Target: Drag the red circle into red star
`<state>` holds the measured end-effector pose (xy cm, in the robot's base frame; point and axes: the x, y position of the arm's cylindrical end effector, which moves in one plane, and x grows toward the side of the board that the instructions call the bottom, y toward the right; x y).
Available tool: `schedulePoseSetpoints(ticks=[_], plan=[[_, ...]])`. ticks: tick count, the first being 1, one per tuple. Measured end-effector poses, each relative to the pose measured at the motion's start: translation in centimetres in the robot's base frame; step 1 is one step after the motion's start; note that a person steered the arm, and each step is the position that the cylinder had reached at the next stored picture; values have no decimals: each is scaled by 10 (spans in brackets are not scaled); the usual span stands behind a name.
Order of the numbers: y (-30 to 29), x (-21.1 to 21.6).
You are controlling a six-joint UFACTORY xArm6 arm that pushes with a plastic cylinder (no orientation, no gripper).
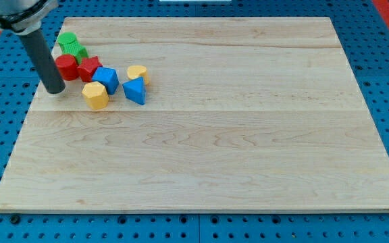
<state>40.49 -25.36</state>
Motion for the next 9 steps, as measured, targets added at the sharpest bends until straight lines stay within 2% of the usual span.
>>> schedulePoseSetpoints(ticks=[1,3,6,8,9], plan=[[-40,-2],[-50,-14],[-26,-64],[53,-82],[3,-78]])
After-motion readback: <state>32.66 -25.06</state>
